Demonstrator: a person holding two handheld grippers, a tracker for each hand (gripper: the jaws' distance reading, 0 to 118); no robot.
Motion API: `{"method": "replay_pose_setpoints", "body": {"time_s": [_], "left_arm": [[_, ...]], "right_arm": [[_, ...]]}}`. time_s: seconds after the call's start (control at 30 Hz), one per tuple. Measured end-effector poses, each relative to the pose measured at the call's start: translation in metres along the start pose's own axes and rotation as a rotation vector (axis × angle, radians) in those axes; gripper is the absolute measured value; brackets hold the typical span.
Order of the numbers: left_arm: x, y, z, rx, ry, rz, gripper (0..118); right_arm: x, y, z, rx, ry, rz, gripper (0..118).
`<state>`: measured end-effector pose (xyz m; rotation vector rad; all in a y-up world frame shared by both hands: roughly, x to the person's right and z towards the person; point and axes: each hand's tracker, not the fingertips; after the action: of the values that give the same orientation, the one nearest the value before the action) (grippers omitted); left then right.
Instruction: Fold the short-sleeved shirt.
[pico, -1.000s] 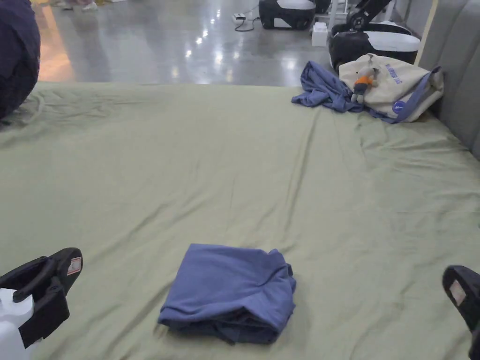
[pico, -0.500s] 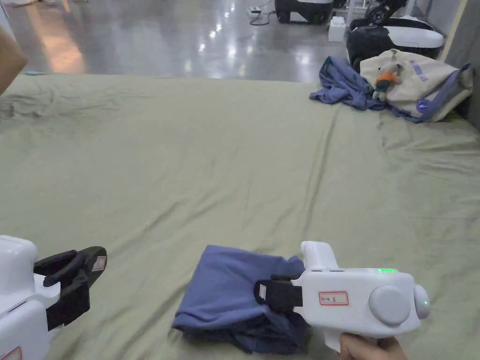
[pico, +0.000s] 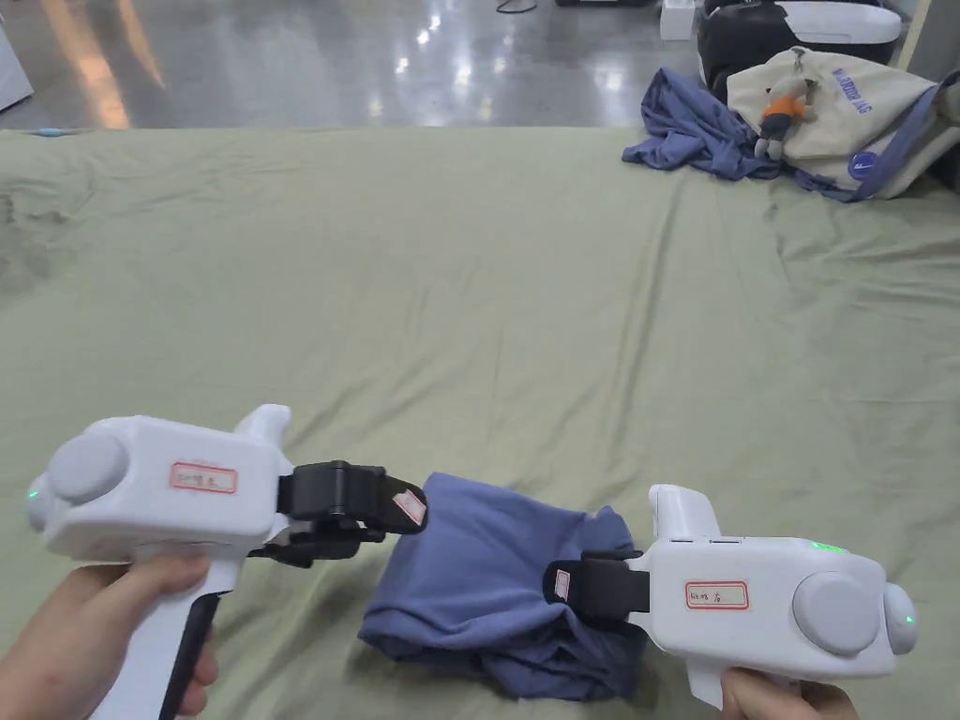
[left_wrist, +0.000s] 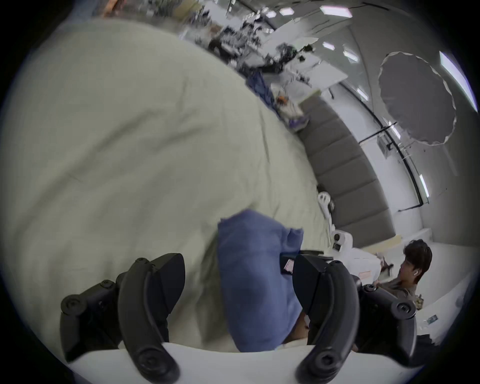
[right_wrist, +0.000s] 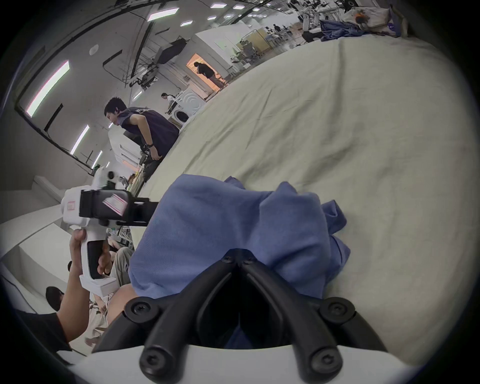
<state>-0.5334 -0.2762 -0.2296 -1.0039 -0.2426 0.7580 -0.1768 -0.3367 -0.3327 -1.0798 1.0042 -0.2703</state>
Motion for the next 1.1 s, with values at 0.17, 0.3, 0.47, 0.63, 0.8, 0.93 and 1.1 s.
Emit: {"method": "replay_pose_setpoints", "body": {"time_s": [0.17, 0.3, 0.47, 0.63, 0.8, 0.93, 1.1], "left_arm": [[0.014, 0.012, -0.034, -0.113, -0.036, -0.008, 96], [0.03, 0.012, -0.046, -0.159, 0.019, -0.052, 95], [0.036, 0.007, -0.042, -0.142, 0.119, -0.102, 46], [0.032, 0.01, -0.037, -0.111, 0.145, -0.121, 39], [0.004, 0.031, -0.013, -0.09, 0.14, -0.147, 36], [-0.05, 0.055, 0.053, -0.026, 0.234, -0.144, 36], [-0.158, 0.081, 0.164, 0.059, 0.389, -0.039, 36]], "right_arm": [[0.002, -0.001, -0.001, 0.006, 0.013, -0.009, 2], [0.001, -0.002, -0.001, 0.009, 0.012, -0.003, 2], [-0.007, 0.002, 0.007, 0.016, 0.021, 0.018, 2], [-0.045, -0.003, 0.061, 0.236, 0.018, 0.219, 2], [-0.089, -0.034, 0.102, 0.45, -0.149, 0.533, 2], [-0.102, -0.041, 0.115, 0.441, -0.155, 0.565, 2], [-0.1, -0.035, 0.118, 0.413, -0.192, 0.519, 2]]}}
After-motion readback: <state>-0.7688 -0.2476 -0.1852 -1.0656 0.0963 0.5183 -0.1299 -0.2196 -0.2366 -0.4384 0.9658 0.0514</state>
